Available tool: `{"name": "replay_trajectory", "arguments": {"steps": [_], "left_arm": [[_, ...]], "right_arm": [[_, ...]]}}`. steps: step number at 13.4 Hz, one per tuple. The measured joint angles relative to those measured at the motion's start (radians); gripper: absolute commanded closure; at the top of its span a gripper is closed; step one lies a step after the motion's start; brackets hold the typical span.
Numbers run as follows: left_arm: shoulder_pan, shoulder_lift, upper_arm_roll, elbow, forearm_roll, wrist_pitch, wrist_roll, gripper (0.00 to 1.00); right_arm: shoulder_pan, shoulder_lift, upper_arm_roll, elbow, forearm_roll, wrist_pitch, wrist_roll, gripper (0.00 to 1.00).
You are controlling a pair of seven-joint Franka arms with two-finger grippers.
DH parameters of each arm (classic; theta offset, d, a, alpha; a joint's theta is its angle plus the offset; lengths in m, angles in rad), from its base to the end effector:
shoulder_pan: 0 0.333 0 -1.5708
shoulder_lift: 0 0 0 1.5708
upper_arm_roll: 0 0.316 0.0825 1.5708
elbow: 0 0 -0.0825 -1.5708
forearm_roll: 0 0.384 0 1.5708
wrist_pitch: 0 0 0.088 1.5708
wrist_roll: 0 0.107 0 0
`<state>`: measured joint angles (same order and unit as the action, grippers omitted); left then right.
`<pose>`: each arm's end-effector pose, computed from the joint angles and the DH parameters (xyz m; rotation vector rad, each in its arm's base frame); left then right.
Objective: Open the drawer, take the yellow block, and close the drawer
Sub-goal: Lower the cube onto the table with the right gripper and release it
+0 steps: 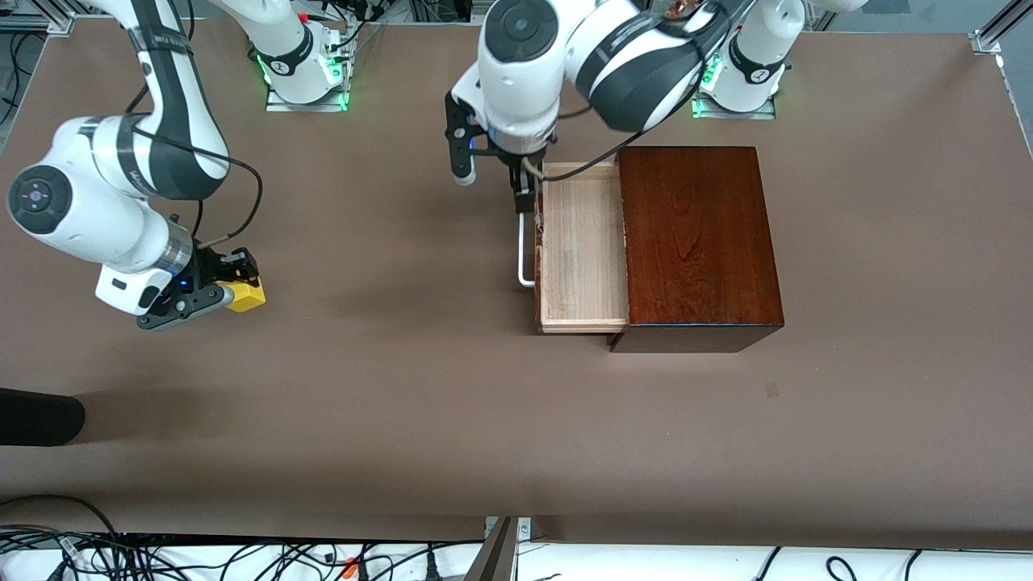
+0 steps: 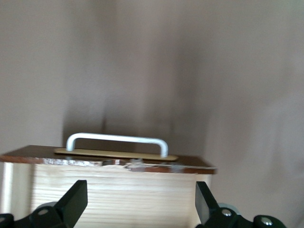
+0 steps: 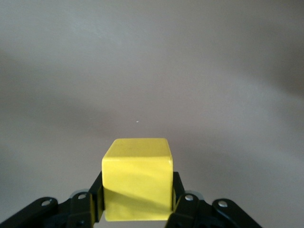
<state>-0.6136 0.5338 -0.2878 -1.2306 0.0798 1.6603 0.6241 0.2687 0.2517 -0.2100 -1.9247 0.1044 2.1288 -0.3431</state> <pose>0.4748 -0.5132 0.4651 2.2518 -2.1061 -0.1421 0.6024 0.0453 0.3598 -3.0530 -0.5398 0.0549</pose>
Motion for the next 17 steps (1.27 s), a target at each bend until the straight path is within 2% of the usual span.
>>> {"name": "replay_trajectory", "arguments": {"steps": [3,7,11,12,14,17], "left_arm": [[-0.06,0.057,-0.001,0.001,0.077,0.03,0.026,0.0],[-0.086,0.121,0.0,-0.001,0.114,0.098,0.031,0.0],[-0.09,0.183,0.001,-0.003,0.18,0.121,0.032,0.0],[-0.092,0.191,0.001,-0.005,0.183,0.121,0.032,0.0],[-0.093,0.197,0.003,-0.015,0.188,0.121,0.034,0.0],[-0.093,0.197,0.009,-0.042,0.236,0.118,0.047,0.0]], "right_arm": [[-0.001,0.037,0.011,-0.048,-0.001,0.072,0.055,0.9],[-0.001,0.153,0.013,-0.055,0.0,0.198,0.145,0.9],[-0.001,0.224,0.02,-0.053,0.0,0.222,0.227,0.82],[-0.001,0.232,0.023,-0.053,0.0,0.222,0.231,0.7],[0.0,0.238,0.027,-0.053,0.0,0.222,0.233,0.0],[0.002,0.231,0.031,-0.04,0.0,0.222,0.233,0.0]]}}
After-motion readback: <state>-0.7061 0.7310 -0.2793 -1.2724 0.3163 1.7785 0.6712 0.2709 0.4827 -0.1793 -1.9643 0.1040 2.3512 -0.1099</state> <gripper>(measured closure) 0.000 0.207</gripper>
